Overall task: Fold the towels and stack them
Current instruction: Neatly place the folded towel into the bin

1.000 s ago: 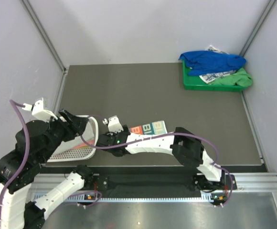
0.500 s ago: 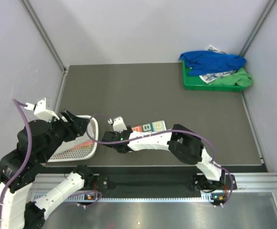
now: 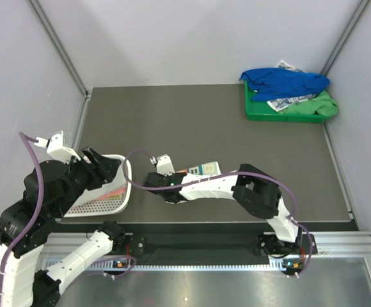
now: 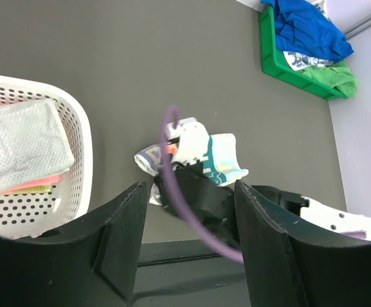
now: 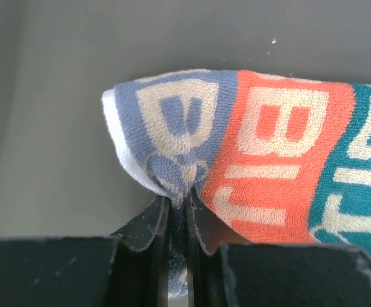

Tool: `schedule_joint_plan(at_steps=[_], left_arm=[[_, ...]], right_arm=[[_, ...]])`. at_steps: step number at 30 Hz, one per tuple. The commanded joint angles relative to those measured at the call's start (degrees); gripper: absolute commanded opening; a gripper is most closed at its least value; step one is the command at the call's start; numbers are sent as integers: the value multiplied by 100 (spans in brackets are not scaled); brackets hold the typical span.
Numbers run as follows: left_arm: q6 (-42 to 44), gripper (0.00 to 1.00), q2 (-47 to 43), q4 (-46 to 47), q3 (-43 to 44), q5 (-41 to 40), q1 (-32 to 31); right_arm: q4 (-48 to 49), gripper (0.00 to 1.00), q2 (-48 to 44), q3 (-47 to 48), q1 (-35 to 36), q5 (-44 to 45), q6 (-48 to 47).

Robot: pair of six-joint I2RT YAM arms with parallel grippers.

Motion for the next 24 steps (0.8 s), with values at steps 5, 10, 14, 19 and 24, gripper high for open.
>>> schedule_joint_plan(at_steps=[5,10,14,19,24], left_arm=[[73,60,100,245,38,107,6],[38,59,152,201,143,81,6],[11,58,284,61,354,72,6],[-68,58,381,-98,697,81,6],[-112,57,407,-291,960,221,6]], right_arm=[[2295,0,-1767,-1655,-474,-1680,138],[2851,0,-2412,-1448,-571,-1866,165],[2869,0,-2107,-551,-571,-2112,261],[2798,0,-1175,1031,-562,-2585,673],[2877,0,-6,2567,-457,-2912,1095]])
